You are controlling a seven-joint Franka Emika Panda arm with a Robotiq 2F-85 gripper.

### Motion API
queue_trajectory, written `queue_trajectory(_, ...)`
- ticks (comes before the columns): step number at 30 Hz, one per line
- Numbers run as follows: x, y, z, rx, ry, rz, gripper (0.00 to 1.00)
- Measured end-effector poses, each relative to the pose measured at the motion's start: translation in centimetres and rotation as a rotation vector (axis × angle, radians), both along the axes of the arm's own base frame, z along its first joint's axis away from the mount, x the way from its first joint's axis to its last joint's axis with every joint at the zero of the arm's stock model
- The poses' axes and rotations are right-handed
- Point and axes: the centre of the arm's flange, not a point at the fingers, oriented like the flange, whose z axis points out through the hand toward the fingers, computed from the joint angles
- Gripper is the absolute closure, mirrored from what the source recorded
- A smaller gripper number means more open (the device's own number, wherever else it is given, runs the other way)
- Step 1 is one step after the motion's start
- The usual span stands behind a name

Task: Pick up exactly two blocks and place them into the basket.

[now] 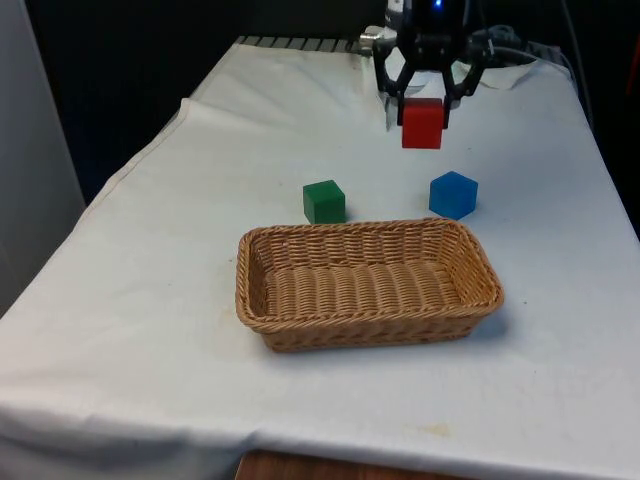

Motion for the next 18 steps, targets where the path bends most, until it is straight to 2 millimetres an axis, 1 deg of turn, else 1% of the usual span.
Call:
queue_trajectory(4,1.4,0.5,0.0,-0.007,-0.008,0.004,0.98)
queue_trajectory(5,1.4,0.5,0.0,-0.007,-0.008,0.004,0.98)
queue_trajectory(6,2.1,0.9,0.0,-0.009,-0.012,0.007,0.98)
queue_trajectory(10,3.4,1.5,-0.1,-0.012,-0.015,0.01,0.98)
queue_trajectory(12,4.4,1.8,-0.1,-0.013,-0.02,0.011,0.98)
queue_trajectory(14,4.7,2.0,-0.1,-0.014,-0.02,0.012,0.98)
queue_trajectory(18,6.0,2.4,-0.5,-0.016,-0.023,0.012,0.98)
